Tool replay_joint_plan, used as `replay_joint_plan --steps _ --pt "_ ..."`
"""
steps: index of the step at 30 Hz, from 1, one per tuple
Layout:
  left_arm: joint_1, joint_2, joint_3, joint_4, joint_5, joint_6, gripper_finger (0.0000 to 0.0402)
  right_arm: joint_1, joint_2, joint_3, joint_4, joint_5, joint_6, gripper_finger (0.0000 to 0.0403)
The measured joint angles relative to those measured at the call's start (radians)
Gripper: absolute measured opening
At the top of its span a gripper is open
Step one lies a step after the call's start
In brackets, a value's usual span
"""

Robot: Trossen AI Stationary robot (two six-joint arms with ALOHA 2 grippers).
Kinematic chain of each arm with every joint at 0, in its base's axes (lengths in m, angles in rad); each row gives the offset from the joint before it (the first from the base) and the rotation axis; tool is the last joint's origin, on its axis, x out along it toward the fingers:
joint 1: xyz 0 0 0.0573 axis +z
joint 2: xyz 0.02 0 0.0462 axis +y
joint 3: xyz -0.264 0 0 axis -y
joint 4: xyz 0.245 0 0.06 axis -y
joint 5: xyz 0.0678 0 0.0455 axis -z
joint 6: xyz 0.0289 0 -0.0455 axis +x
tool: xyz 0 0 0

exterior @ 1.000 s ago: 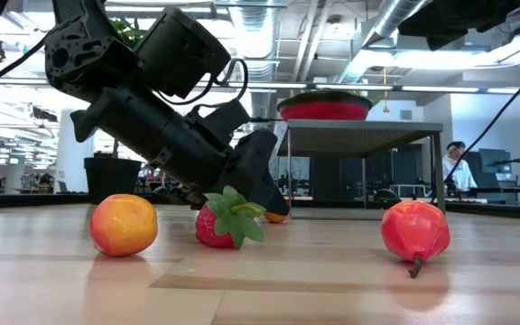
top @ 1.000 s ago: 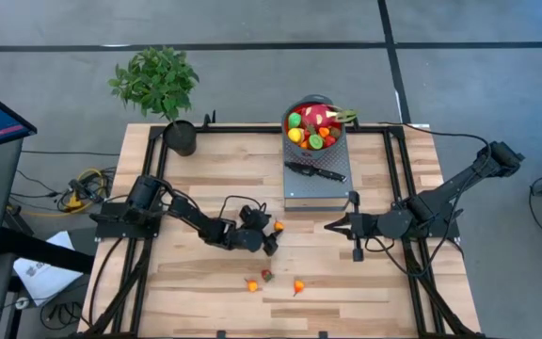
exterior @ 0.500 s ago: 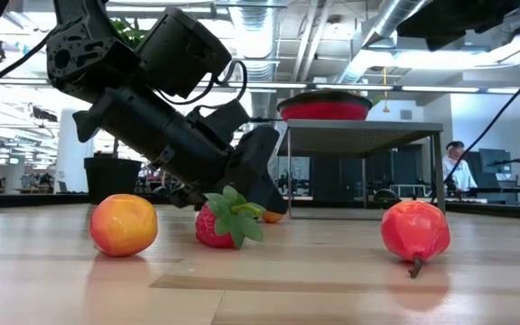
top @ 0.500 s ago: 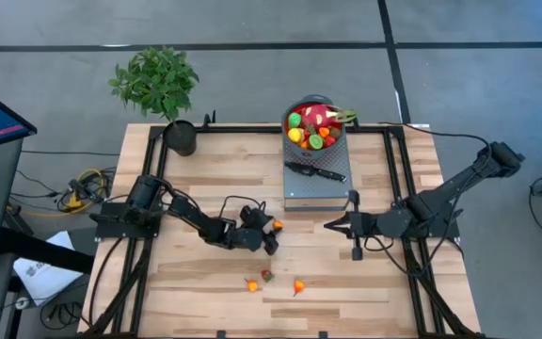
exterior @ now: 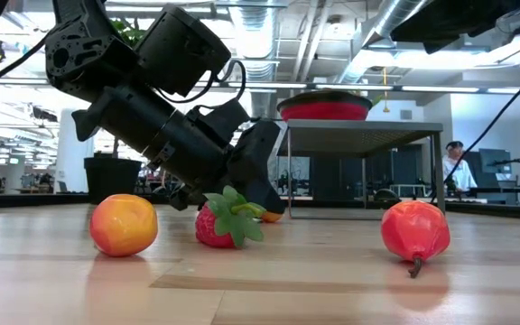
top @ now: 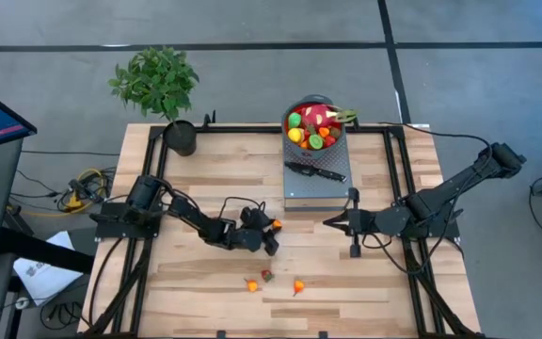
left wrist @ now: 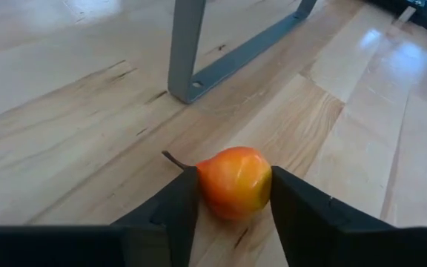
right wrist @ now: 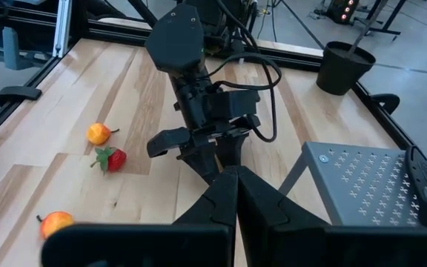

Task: Pick & Place Fruit
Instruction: Put the yellow pear into the red colander on the shelf

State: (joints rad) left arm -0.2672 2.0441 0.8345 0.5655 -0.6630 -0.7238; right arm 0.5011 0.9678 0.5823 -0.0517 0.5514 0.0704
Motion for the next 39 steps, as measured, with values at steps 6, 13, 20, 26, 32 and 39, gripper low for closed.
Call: replay_joint_plan --steps 6,13,20,26,32,39 --pt "0.0 0.0 0.0 0.001 0.004 0.0 0.0144 0.0 0.0 0.0 0.0 0.0 0.0 0.0" --pt "0.0 -0.041 -0.001 -0.004 0.01 -0.034 0.0144 0.0 0.0 0.0 0.0 0.0 -0.002 0.0" --pt "0.001 -0.202 -0.001 -0.008 0.013 0.05 0.0144 0.0 0.0 0.0 0.0 0.0 -0.021 0.0" --pt "0.001 -0.361 0.0 -0.008 0.008 0.061 0.0143 0.0 0.0 0.0 0.003 0.0 -0.029 0.0" --pt "0.001 -0.476 0.0 -0.008 0.031 0.026 0.0143 -0.006 0.0 0.0 0.013 0.0 -0.077 0.0" --pt "0.001 -0.521 0.0 -0.002 0.084 -0.091 0.0143 -0.044 0.003 0.0 0.069 -0.001 -0.193 0.0"
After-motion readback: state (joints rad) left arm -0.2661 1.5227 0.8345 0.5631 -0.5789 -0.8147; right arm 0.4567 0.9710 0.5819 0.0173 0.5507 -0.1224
